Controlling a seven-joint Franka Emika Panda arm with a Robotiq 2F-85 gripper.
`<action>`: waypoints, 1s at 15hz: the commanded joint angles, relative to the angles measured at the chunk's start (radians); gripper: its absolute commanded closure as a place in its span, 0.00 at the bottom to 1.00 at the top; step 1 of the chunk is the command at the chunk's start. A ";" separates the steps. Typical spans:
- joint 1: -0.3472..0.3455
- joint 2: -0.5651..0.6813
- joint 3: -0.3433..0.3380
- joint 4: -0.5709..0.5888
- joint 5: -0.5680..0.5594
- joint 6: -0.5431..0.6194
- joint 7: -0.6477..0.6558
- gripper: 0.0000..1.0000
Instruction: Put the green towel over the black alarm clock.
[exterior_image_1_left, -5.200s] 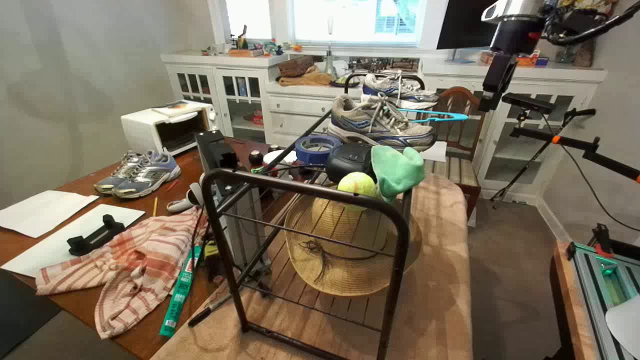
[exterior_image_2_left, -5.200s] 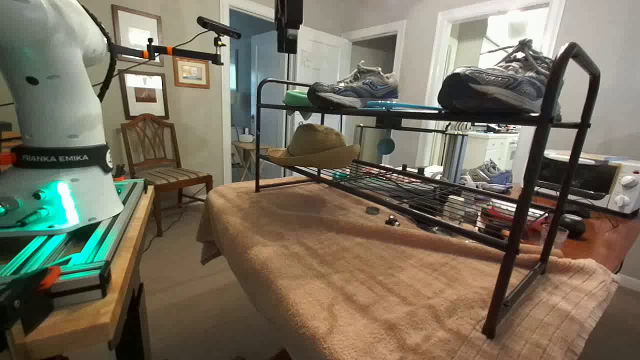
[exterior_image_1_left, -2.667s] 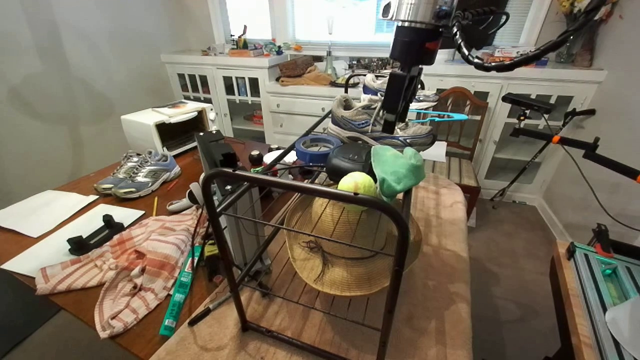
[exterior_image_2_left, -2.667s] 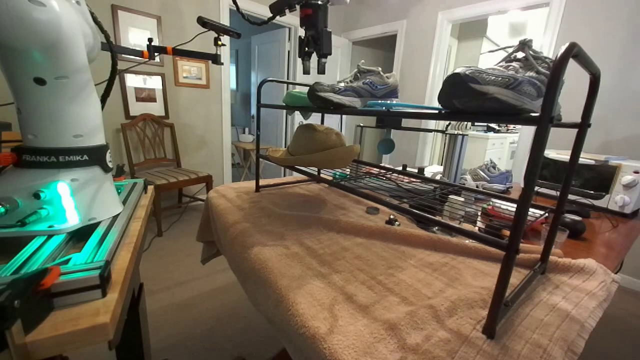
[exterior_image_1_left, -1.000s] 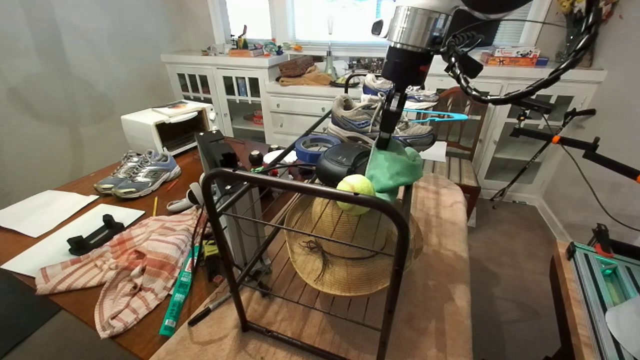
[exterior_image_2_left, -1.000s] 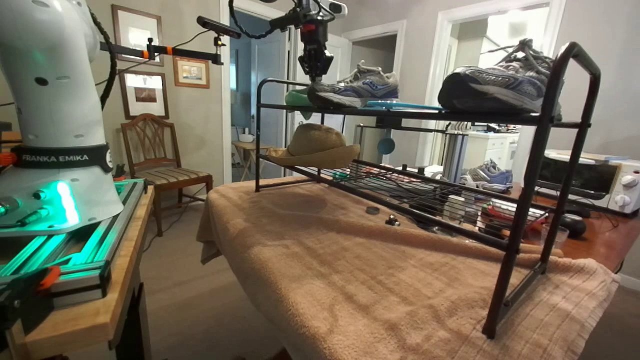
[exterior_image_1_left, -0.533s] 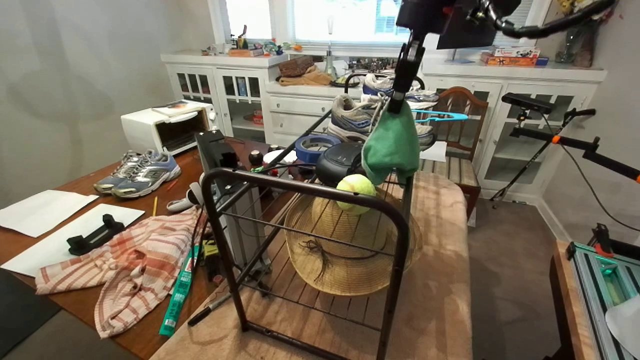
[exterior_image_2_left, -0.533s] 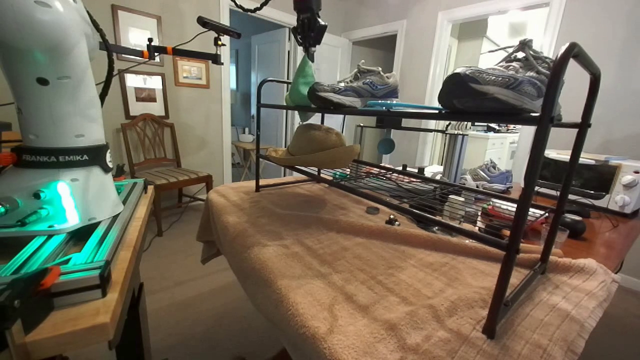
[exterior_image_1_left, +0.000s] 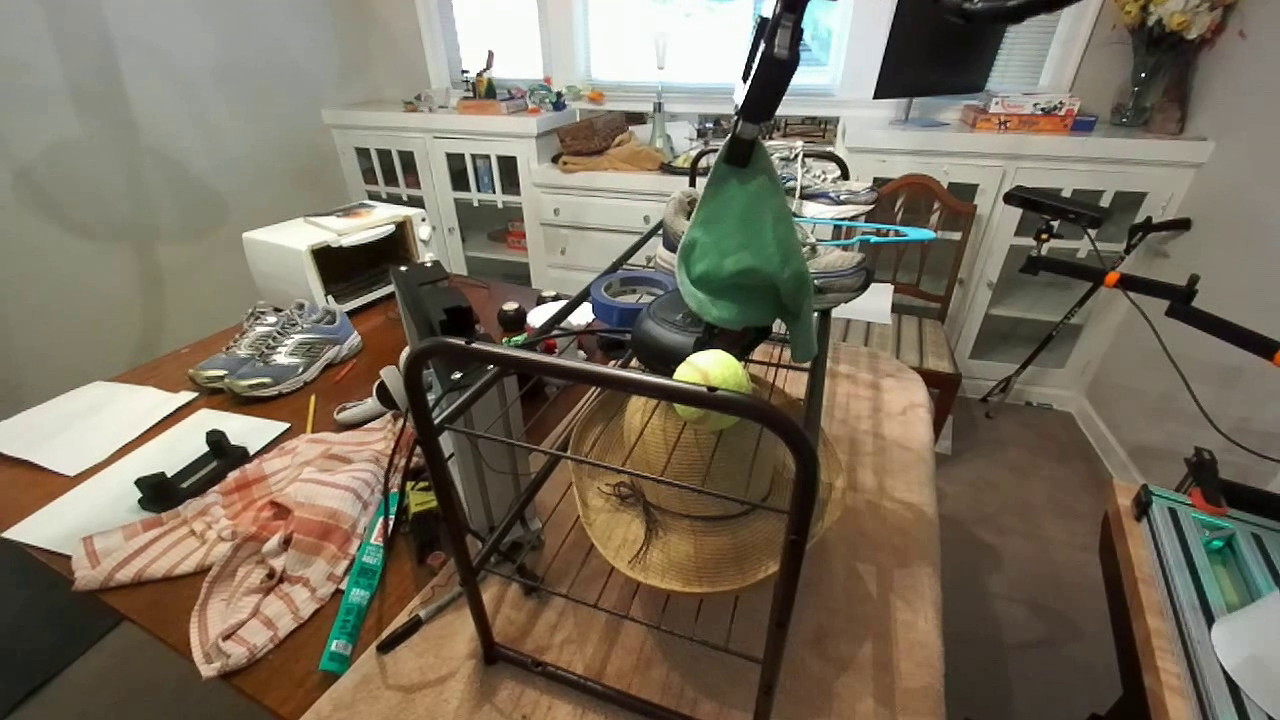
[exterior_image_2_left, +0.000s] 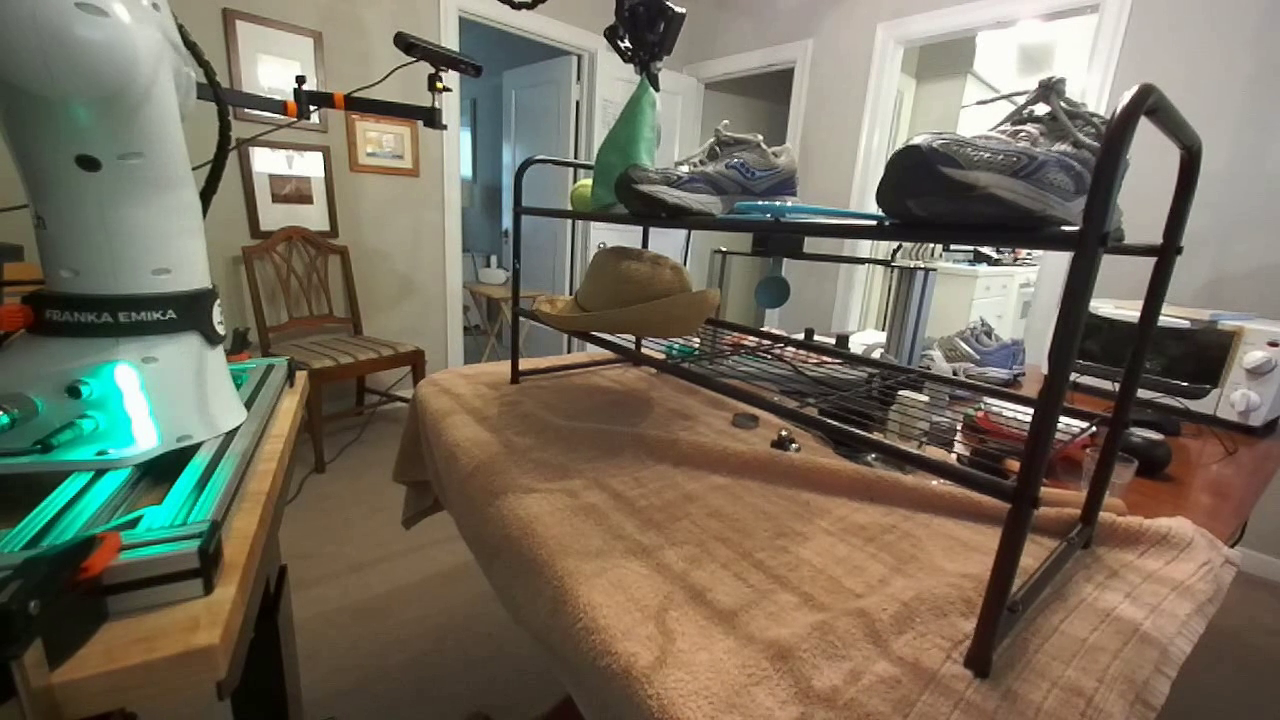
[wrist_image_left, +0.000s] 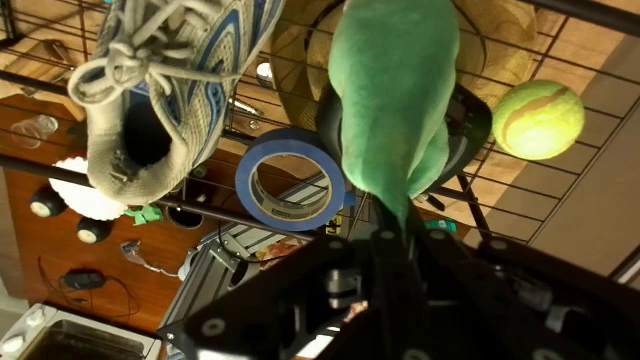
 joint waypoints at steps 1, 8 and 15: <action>0.009 0.101 0.005 0.084 -0.057 -0.003 -0.071 0.99; 0.037 0.188 0.050 0.130 -0.101 0.009 -0.133 0.99; 0.046 0.241 0.069 0.182 -0.107 0.110 -0.080 0.99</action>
